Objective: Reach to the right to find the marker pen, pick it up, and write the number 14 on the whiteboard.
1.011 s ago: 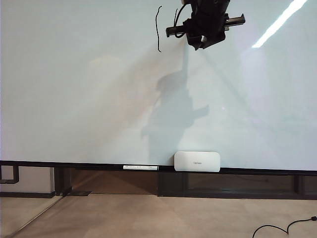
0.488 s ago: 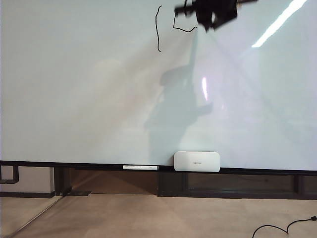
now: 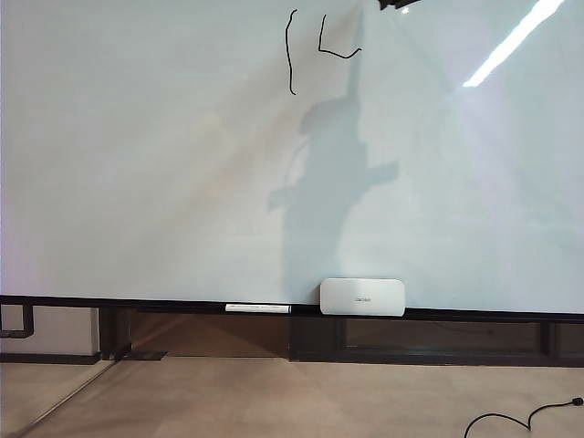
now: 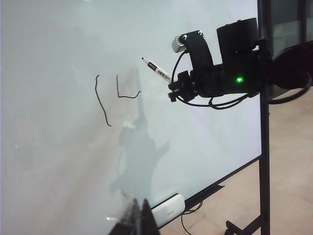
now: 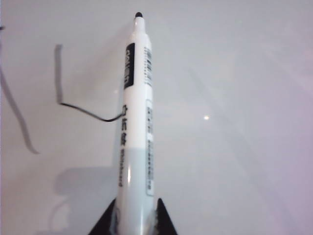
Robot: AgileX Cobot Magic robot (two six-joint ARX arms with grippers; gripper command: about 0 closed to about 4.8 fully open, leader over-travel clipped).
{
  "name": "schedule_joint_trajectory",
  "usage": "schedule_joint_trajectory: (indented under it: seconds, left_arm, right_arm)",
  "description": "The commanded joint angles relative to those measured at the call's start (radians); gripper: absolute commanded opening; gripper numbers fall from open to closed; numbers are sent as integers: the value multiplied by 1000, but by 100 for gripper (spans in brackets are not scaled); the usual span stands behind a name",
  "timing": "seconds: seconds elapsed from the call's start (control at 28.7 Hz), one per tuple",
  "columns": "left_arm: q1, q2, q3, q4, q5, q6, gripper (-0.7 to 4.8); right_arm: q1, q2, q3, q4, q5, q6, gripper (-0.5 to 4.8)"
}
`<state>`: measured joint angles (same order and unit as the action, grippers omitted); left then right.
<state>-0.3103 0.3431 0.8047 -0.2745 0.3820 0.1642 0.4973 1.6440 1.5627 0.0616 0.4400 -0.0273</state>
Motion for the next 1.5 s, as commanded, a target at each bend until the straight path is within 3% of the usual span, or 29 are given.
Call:
schedule_joint_trajectory:
  seconds: [0.03,1.5]
  left_arm:
    - [0,1,5,7,4,4,-6]
    - [0,1,5,7,4,12,-6]
  right_arm:
    - [2,0,3,29,-38,-3,-2]
    - [-30,74,2,48,-57,-1,-2]
